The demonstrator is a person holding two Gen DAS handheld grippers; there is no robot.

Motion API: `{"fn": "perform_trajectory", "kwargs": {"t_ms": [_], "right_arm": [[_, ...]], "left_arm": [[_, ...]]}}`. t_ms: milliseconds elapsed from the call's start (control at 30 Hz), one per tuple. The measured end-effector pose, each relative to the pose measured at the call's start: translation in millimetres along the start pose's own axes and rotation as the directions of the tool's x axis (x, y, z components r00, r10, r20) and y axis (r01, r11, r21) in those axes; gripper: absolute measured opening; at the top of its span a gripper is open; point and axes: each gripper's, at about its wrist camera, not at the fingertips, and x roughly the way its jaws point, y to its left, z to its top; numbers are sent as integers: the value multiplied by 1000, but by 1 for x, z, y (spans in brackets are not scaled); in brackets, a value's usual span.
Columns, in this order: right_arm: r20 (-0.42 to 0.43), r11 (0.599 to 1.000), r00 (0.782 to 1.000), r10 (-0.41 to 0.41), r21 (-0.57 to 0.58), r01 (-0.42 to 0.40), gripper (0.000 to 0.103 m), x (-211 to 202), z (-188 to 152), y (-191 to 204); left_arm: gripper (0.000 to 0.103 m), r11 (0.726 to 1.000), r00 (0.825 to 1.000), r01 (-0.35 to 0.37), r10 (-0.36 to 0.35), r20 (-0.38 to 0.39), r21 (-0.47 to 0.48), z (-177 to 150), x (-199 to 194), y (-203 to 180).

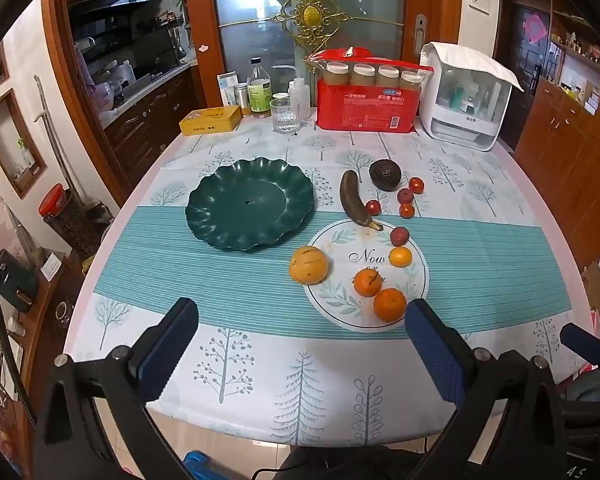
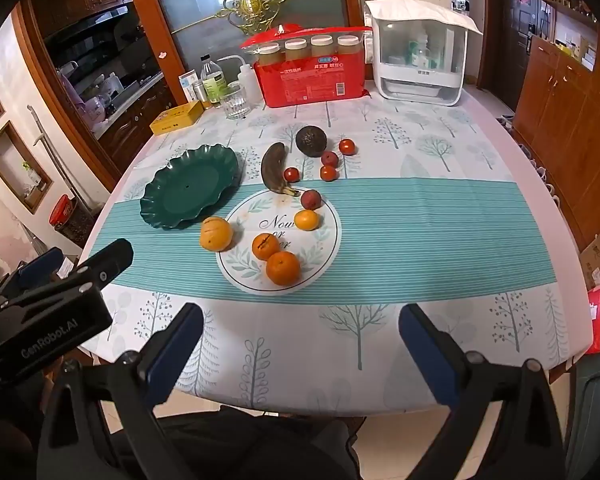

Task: Organize fruits

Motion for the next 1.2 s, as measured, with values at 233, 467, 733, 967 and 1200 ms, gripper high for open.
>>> {"fn": "perform_trajectory", "kwargs": {"t_ms": [233, 467, 733, 967, 1200], "right_arm": [[-1, 1000, 1000, -2, 0, 2, 99, 3, -1, 0], [-2, 1000, 1000, -3, 0, 3, 99, 2, -1, -1], [-4, 1000, 1000, -3, -14, 3, 99, 10, -2, 0], [10, 999, 1000, -5, -43, 5, 99, 2, 1, 5], [37, 998, 999, -10, -61, 13, 99, 6, 3, 18]], "left_arm": [[102, 1000, 1000, -1, 1, -1, -1, 2, 0, 5], [102, 1000, 1000, 1, -1, 2, 0, 2, -1, 5], [103, 1000, 1000, 13, -13, -1, 1, 15, -3, 7], [102, 999, 999, 38, -39, -25, -30, 13, -2, 13], [102, 997, 997, 58, -60, -57, -43, 12, 16, 26]]}}
